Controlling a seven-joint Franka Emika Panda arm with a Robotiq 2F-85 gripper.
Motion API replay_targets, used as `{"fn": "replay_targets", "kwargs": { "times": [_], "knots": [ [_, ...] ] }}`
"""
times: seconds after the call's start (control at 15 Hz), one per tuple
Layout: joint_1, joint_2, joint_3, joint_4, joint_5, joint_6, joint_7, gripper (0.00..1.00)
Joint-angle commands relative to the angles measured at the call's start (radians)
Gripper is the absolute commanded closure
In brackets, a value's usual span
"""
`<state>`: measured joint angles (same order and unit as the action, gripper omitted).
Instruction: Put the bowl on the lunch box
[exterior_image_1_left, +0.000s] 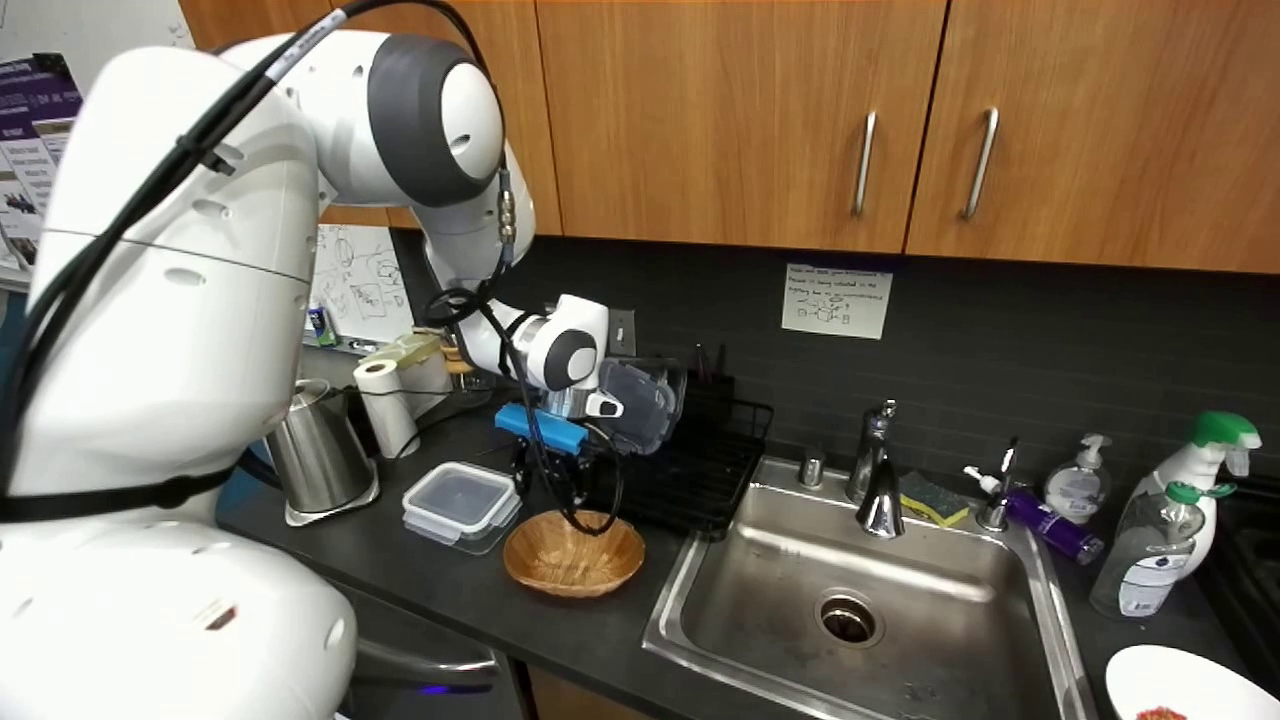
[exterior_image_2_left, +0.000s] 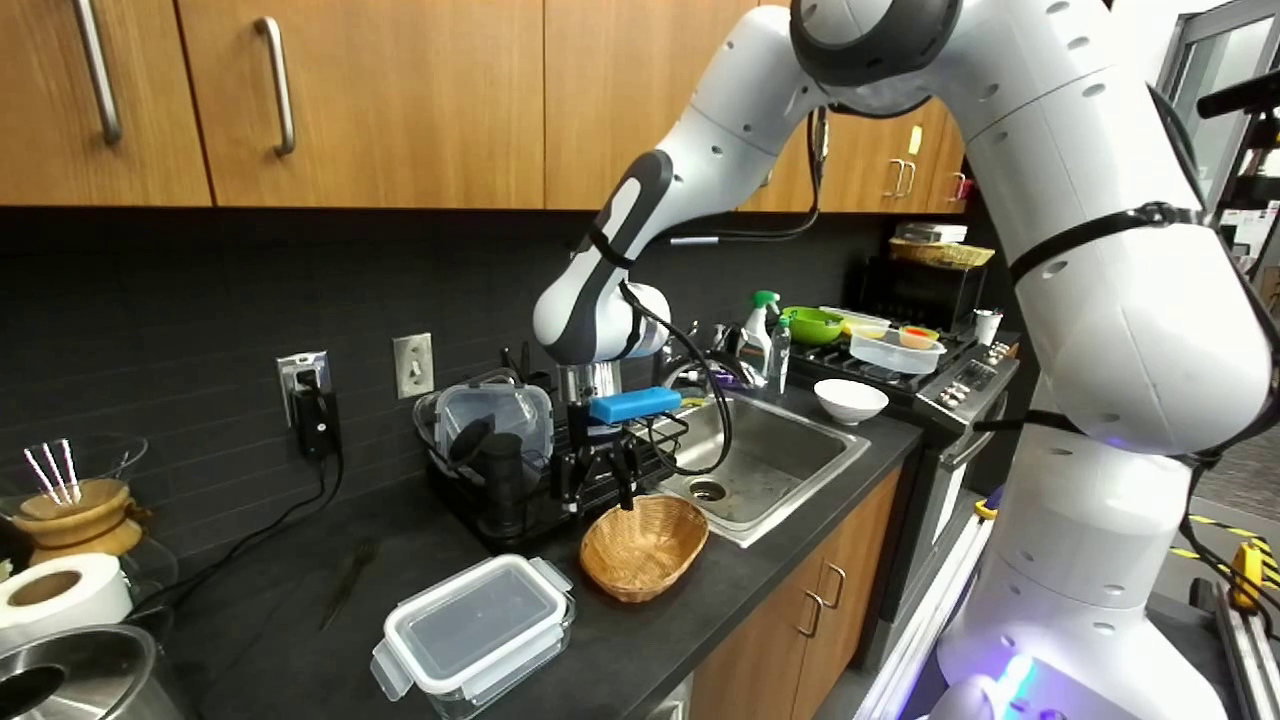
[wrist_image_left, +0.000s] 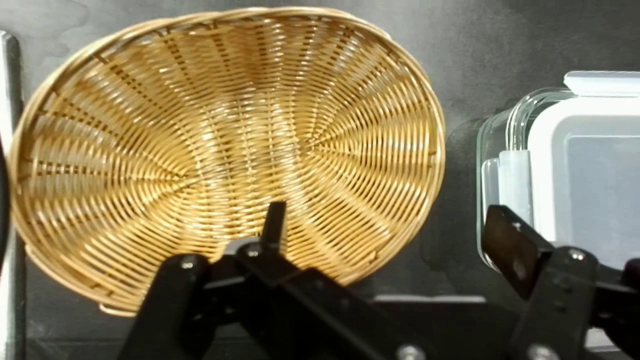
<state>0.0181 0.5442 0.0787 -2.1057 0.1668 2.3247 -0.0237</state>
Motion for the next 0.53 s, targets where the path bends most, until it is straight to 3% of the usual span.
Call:
{"fn": "replay_targets", "kwargs": {
  "times": [0.0, 0.47],
  "knots": [
    [0.025, 0.064, -0.011, 0.095, -0.036, -0.098, 0.031, 0.00],
    [0.027, 0.157, -0.009, 0.199, -0.029, -0.179, 0.019, 0.00]
  ]
}}
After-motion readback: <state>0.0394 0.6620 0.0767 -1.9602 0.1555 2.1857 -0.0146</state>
